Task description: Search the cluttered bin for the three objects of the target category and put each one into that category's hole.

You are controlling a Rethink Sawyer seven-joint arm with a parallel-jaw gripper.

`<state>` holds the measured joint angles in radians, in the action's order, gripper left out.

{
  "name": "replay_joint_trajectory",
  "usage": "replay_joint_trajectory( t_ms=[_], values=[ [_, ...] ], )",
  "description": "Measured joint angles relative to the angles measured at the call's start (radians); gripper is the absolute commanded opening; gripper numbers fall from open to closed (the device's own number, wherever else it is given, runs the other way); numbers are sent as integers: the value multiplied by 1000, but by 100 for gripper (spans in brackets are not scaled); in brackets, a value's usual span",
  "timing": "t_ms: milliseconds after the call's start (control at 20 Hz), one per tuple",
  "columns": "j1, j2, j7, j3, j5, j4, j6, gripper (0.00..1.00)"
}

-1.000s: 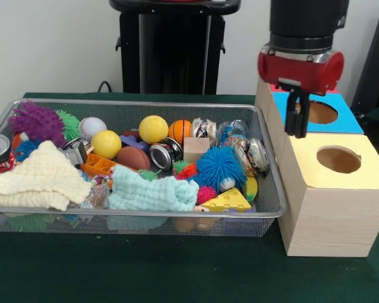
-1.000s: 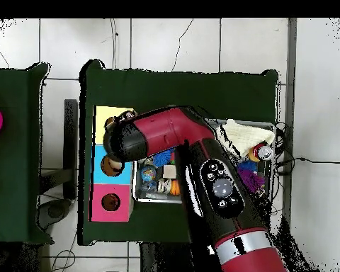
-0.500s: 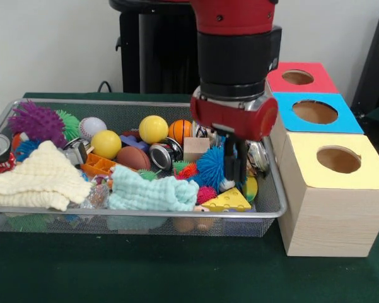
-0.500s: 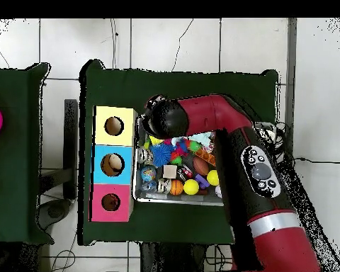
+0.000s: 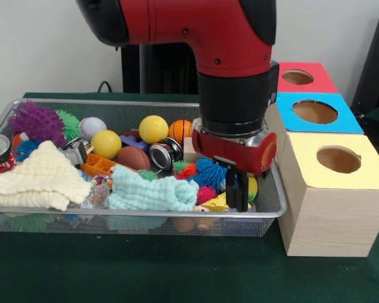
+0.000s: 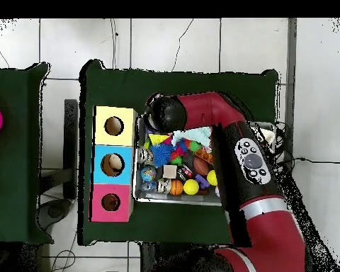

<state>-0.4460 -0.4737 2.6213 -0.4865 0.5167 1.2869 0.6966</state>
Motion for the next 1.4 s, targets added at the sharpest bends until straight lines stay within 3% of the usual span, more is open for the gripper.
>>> replay_joint_trajectory(
  t_ms=[350,750,1000,1400],
  values=[
    [80,17,0,26,5,-6,0,0],
    [147,-71,0,31,5,59,0,0],
    [153,-134,0,32,-3,102,-1,0],
    [146,-155,0,23,-6,121,-7,0]
  ],
)
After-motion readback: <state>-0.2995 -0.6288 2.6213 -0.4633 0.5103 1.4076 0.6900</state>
